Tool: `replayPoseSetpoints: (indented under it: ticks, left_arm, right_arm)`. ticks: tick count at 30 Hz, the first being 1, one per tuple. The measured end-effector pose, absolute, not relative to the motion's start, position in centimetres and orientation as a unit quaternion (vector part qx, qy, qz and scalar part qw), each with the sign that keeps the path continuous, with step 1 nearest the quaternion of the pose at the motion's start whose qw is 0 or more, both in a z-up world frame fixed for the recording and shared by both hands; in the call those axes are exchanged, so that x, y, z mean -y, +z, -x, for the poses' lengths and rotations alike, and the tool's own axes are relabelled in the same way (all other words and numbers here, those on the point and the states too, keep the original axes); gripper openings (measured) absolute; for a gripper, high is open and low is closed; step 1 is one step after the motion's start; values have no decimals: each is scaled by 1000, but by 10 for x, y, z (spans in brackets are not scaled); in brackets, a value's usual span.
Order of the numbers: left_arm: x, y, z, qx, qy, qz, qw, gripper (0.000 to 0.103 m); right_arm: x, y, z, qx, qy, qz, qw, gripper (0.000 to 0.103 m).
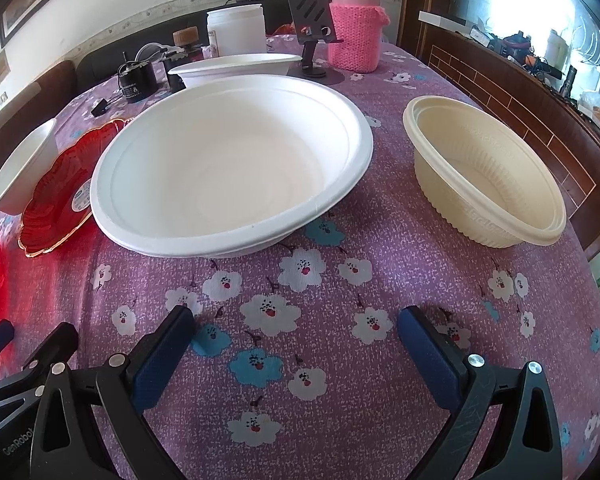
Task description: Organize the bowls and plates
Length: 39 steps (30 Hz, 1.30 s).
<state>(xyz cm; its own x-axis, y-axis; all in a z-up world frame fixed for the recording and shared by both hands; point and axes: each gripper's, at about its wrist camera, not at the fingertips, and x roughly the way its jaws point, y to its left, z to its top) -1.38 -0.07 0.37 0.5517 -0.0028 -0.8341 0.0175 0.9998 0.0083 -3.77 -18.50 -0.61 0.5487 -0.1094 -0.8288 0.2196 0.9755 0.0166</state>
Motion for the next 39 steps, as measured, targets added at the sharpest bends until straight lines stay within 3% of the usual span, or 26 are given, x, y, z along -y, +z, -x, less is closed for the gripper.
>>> replayPoseSetpoints:
  ticks: [35, 39]
  left_arm:
    - [-2, 6, 22, -489, -20, -9, 872, 103]
    - [-16, 26, 44, -476, -59, 29, 877, 94]
  right_arm:
    - [185, -3, 41, -480, -94, -59, 870, 102]
    - [186, -1, 54, -479, -79, -66, 872, 102]
